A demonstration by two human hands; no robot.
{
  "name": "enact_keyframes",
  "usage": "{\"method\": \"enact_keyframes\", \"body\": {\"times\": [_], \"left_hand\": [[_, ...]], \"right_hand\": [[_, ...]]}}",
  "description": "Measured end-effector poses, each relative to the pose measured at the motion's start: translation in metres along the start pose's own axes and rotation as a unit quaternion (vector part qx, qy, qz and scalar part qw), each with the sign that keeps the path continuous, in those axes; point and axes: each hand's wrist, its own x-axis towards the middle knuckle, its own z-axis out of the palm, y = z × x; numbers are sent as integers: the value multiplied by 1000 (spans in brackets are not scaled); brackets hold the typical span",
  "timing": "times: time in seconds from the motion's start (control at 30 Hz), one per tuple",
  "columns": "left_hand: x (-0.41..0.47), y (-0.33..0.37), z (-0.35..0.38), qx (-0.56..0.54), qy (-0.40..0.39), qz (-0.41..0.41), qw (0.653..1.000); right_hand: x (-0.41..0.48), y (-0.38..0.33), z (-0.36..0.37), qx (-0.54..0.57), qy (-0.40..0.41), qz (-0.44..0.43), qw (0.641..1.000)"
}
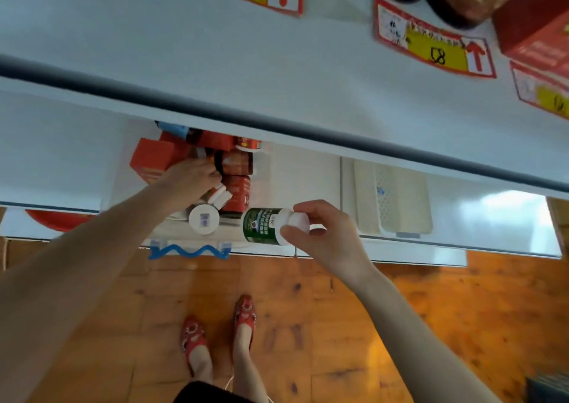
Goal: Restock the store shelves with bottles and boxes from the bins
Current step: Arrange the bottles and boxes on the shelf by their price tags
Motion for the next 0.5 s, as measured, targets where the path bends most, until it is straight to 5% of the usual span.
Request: {"method": "enact_keyframes", "body": {"times": [0.27, 0.5], "left_hand": [[-11, 1, -2, -106, 51, -70, 991], [-70, 17, -28, -331, 144, -173, 916]], "right_hand": [[-8, -1, 3, 13, -2, -3, 1000], [-32, -21, -2, 26, -26, -40, 998]]}}
